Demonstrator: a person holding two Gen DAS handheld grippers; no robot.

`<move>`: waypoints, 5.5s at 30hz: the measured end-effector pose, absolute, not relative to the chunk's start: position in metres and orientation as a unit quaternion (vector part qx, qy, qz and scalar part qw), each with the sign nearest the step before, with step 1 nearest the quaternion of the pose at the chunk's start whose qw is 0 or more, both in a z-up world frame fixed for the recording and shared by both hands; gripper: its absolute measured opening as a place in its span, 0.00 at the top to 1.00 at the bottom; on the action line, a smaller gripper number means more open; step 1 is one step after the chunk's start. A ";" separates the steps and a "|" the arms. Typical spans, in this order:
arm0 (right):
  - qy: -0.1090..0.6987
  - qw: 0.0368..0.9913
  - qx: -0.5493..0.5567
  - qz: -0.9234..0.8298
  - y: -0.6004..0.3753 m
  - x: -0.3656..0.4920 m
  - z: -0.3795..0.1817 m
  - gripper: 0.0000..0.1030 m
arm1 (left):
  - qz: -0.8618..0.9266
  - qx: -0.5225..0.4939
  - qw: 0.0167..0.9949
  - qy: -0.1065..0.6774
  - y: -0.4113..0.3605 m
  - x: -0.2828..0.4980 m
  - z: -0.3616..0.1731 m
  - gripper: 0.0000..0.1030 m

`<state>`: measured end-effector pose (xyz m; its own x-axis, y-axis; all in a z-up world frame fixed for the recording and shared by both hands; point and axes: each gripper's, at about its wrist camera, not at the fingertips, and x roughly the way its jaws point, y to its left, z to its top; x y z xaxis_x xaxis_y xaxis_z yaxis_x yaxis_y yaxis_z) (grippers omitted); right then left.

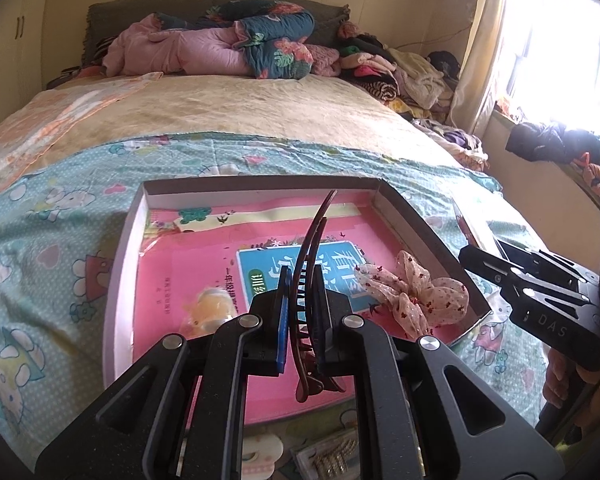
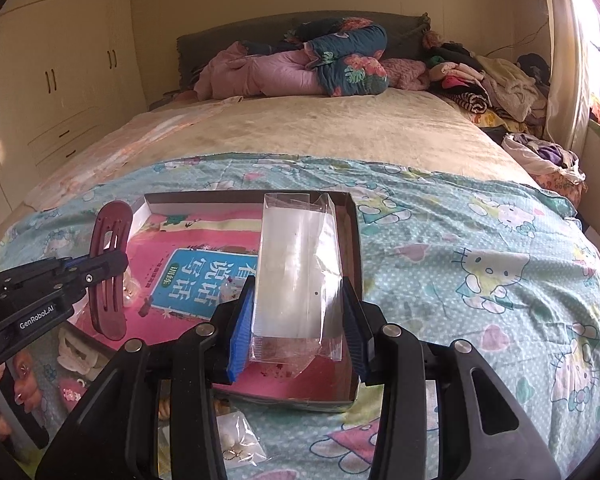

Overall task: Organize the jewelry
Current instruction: 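Carry the packet and claw clip over the dark tray with both tools, then open the right tool to drop the packet while the left tool releases the claw clip in the tray, then withdraw both open tools from the tray toward the remaining jewelry, then grasp the bagged yellow hoop earrings with the right tool while the left tool grasps the pink pom-pom clip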

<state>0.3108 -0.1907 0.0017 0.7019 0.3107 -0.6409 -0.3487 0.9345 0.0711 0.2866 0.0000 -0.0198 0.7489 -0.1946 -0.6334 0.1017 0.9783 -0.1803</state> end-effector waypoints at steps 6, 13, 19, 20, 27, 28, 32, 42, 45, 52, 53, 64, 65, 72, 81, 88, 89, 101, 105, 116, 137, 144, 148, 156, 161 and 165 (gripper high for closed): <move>0.352 0.918 -0.027 0.180 -0.192 0.327 -0.008 0.62 | -0.082 -0.056 0.926 0.364 -0.012 0.301 -0.031 0.96; 0.364 0.912 -0.028 0.187 -0.190 0.339 -0.021 0.62 | -0.084 -0.043 0.921 0.379 -0.027 0.310 -0.040 0.96; 0.370 0.910 -0.031 0.187 -0.190 0.342 -0.030 0.62 | -0.081 -0.042 0.918 0.386 -0.032 0.313 -0.047 0.95; 0.372 0.908 -0.032 0.188 -0.189 0.343 -0.032 0.62 | -0.080 -0.043 0.918 0.387 -0.032 0.313 -0.048 0.95; 0.377 0.905 -0.044 0.190 -0.182 0.346 -0.039 0.61 | -0.074 -0.046 0.917 0.390 -0.029 0.315 -0.050 0.95; 0.377 0.905 -0.044 0.190 -0.182 0.346 -0.039 0.61 | -0.073 -0.045 0.917 0.389 -0.029 0.314 -0.050 0.95; 0.376 0.906 -0.036 0.191 -0.185 0.345 -0.039 0.61 | -0.070 -0.049 0.918 0.388 -0.026 0.309 -0.051 0.89; 0.367 0.909 -0.008 0.198 -0.195 0.336 -0.030 0.43 | -0.066 -0.058 0.921 0.380 -0.021 0.296 -0.044 0.80; 0.360 0.912 0.000 0.199 -0.200 0.330 -0.024 0.32 | -0.064 -0.060 0.923 0.375 -0.020 0.292 -0.039 0.75; 0.327 0.926 -0.016 0.187 -0.206 0.307 -0.010 0.20 | -0.054 -0.065 0.929 0.361 -0.013 0.278 -0.028 0.55; 0.324 0.928 -0.017 0.186 -0.206 0.304 -0.008 0.19 | -0.054 -0.065 0.930 0.359 -0.012 0.276 -0.026 0.54; 0.299 0.937 -0.022 0.179 -0.206 0.270 0.015 0.13 | -0.053 -0.058 0.941 0.329 -0.004 0.240 -0.005 0.24; 0.298 0.937 -0.022 0.179 -0.205 0.266 0.017 0.13 | -0.053 -0.059 0.942 0.327 -0.003 0.238 -0.004 0.22; 0.286 0.940 -0.019 0.183 -0.201 0.241 0.032 0.11 | -0.044 -0.063 0.947 0.311 0.005 0.218 0.004 0.12; 0.274 0.942 -0.024 0.193 -0.191 0.212 0.045 0.11 | -0.038 -0.068 0.951 0.298 0.019 0.194 0.010 0.11; 0.272 0.942 -0.029 0.197 -0.185 0.194 0.048 0.10 | -0.032 -0.074 0.953 0.291 0.028 0.179 0.013 0.11; 0.272 0.941 -0.029 0.198 -0.184 0.191 0.048 0.10 | -0.032 -0.074 0.953 0.291 0.029 0.178 0.013 0.11; 0.306 0.927 -0.036 0.212 -0.173 0.171 0.023 0.10 | -0.028 -0.068 0.948 0.310 0.036 0.159 -0.004 0.11; 0.324 0.920 -0.038 0.218 -0.168 0.167 0.011 0.10 | -0.027 -0.064 0.944 0.322 0.038 0.154 -0.014 0.11; 0.360 0.902 -0.040 0.235 -0.153 0.167 -0.019 0.10 | -0.022 -0.054 0.934 0.353 0.045 0.149 -0.043 0.11; 0.428 0.851 0.004 0.304 -0.131 0.179 -0.063 0.67 | -0.088 -0.102 0.908 0.396 0.050 0.164 -0.078 0.17; 0.417 0.856 0.006 0.307 -0.136 0.177 -0.059 0.71 | -0.094 -0.107 0.905 0.401 0.045 0.171 -0.081 0.38; 0.416 0.857 0.008 0.304 -0.142 0.175 -0.056 0.72 | -0.107 -0.102 0.902 0.405 0.036 0.173 -0.082 0.61; 0.415 0.863 0.016 0.289 -0.159 0.174 -0.054 0.73 | -0.114 -0.091 0.901 0.408 0.028 0.172 -0.083 0.80; 0.413 0.866 0.021 0.282 -0.169 0.171 -0.050 0.74 | -0.119 -0.088 0.902 0.406 0.023 0.163 -0.080 0.80; 0.408 0.870 0.026 0.276 -0.178 0.168 -0.046 0.74 | -0.123 -0.083 0.903 0.403 0.017 0.159 -0.075 0.80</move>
